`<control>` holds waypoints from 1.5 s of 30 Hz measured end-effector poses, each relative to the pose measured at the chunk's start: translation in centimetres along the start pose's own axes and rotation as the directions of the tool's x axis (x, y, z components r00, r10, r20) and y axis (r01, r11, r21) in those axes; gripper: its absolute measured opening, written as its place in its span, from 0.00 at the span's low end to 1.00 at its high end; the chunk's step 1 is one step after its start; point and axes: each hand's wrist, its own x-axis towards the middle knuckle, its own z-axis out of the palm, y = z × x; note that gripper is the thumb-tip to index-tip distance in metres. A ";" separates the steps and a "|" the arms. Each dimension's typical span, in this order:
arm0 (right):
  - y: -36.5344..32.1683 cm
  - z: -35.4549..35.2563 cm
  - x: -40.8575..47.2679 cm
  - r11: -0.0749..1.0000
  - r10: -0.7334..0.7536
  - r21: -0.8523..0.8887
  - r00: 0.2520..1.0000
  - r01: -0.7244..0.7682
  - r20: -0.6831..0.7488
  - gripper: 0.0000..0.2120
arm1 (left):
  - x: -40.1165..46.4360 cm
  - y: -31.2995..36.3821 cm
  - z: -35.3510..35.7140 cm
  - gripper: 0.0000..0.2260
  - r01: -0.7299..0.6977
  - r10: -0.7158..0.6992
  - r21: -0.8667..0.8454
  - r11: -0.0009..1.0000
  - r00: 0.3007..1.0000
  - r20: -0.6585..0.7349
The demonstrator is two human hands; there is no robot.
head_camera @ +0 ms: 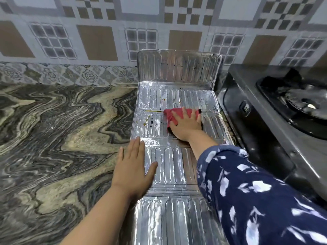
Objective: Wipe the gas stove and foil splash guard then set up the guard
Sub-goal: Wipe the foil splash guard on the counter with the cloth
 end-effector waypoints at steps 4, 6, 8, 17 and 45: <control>-1.1 0.9 -2.4 0.992 -0.126 0.005 0.992 0.126 0.003 0.28 | -0.2 0.1 -0.2 0.40 -0.004 0.004 0.017 1.000 1.000 0.027; -1.1 1.4 -4.1 0.988 -0.153 0.006 0.988 0.153 0.002 0.27 | -0.7 0.0 -0.5 0.41 -0.019 0.018 0.030 0.999 0.999 0.045; -0.8 1.9 -6.2 0.984 -0.179 0.004 0.984 0.179 -0.013 0.27 | -1.6 -0.1 -0.7 0.41 -0.031 0.028 0.053 0.998 0.998 0.063; -0.7 2.2 -9.3 0.953 -0.277 0.105 0.958 0.284 -0.074 0.25 | 0.0 -1.9 -2.0 0.40 0.033 -0.033 0.010 0.999 0.999 0.004; -6.2 1.3 -2.7 0.982 -0.181 0.051 0.983 0.180 0.015 0.25 | -3.1 -2.0 -2.2 0.44 0.026 -0.041 0.135 0.990 0.993 0.109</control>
